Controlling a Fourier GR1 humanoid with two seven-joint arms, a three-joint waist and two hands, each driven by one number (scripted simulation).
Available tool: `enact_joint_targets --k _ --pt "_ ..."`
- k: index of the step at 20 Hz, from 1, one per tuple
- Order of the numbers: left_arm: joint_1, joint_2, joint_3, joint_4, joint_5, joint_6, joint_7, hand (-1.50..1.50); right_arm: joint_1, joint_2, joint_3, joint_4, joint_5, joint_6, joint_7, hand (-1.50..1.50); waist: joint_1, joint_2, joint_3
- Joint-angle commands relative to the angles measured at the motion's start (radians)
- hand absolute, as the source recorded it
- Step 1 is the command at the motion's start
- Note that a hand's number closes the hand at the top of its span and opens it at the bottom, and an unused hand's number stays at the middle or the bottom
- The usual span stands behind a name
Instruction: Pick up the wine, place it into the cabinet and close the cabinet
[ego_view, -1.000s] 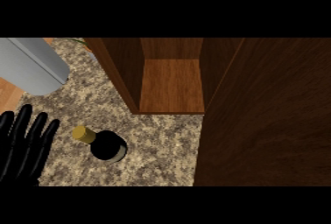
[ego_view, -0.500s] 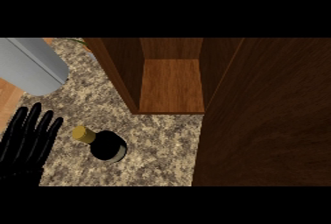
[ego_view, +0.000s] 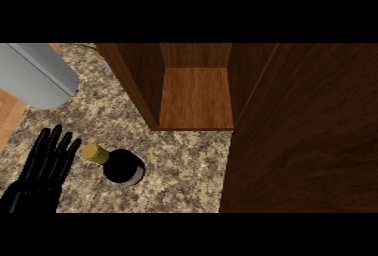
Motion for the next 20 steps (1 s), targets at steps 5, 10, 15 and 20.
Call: enact_joint_targets --k 5,10,15,20 --pt "-0.077 -0.051 0.014 0.174 -0.081 0.005 -0.126 -1.5 0.019 0.001 -0.007 -0.132 -0.041 -0.01 0.05 -1.5 -0.003 0.001 0.0" --pt "-0.066 -0.03 0.07 0.311 -0.049 -0.069 -0.213 -1.5 0.023 -0.013 -0.021 -0.211 -0.07 0.002 0.099 -1.5 -0.009 -0.001 0.0" --pt "-0.082 -0.018 0.092 0.341 -0.041 -0.093 -0.212 -1.5 -0.013 -0.015 -0.076 -0.158 -0.102 0.001 0.119 -1.5 -0.002 0.0 0.0" --pt "-0.13 -0.049 0.046 0.425 -0.089 -0.101 -0.256 -1.5 -0.079 -0.016 -0.074 -0.152 -0.09 -0.016 0.169 -1.5 -0.002 0.0 0.0"
